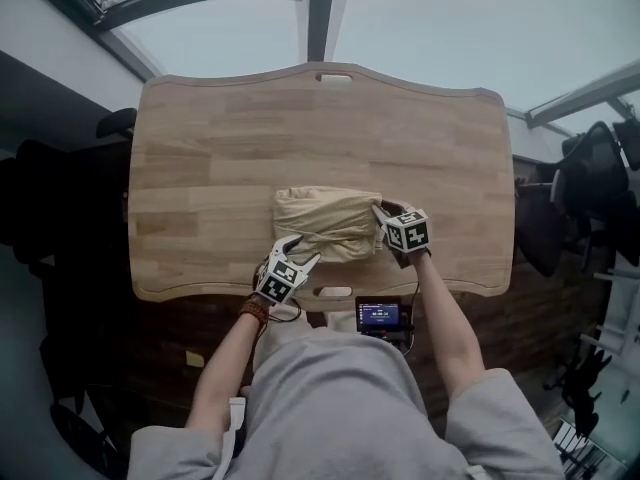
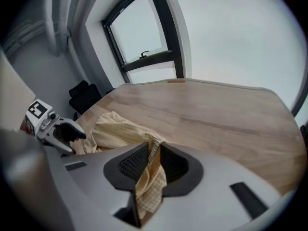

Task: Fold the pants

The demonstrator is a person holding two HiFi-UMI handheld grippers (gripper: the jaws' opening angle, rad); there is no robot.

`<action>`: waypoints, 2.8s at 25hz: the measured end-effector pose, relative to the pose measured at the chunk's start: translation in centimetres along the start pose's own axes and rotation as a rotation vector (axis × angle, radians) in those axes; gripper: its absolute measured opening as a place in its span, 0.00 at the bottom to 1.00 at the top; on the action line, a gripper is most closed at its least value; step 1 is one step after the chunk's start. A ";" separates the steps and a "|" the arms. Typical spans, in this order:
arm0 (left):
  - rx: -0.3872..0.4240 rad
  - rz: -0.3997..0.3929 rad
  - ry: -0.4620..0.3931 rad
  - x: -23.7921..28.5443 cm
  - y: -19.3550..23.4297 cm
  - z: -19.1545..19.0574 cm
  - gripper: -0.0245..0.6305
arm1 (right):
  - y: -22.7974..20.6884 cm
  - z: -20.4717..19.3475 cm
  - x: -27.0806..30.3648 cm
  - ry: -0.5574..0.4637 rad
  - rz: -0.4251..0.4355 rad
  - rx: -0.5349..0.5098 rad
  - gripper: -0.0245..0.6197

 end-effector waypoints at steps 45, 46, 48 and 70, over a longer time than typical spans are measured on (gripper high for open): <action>-0.104 0.186 -0.140 -0.7 12.9 5.8 0.22 | 1.6 1.0 -3.5 -0.257 -0.114 -0.086 0.21; -0.008 0.164 -0.104 0.1 11.3 5.0 0.22 | 2.8 1.0 -2.5 -0.218 -0.102 -0.165 0.21; 0.144 0.143 -0.024 1.7 8.4 3.1 0.21 | 4.3 0.4 0.2 -0.119 -0.079 -0.268 0.22; 0.166 0.153 -0.045 0.2 4.7 -0.9 0.21 | 10.6 2.3 2.2 0.070 0.130 -0.531 0.22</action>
Point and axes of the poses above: the fingertips, and each gripper's own axes: x forward along the fingers, y to its left, z out of its top, the point moved 6 cm from there along -x, backward along the fingers, and after that the axes turned 14 degrees about z, right-handed, at the moved point
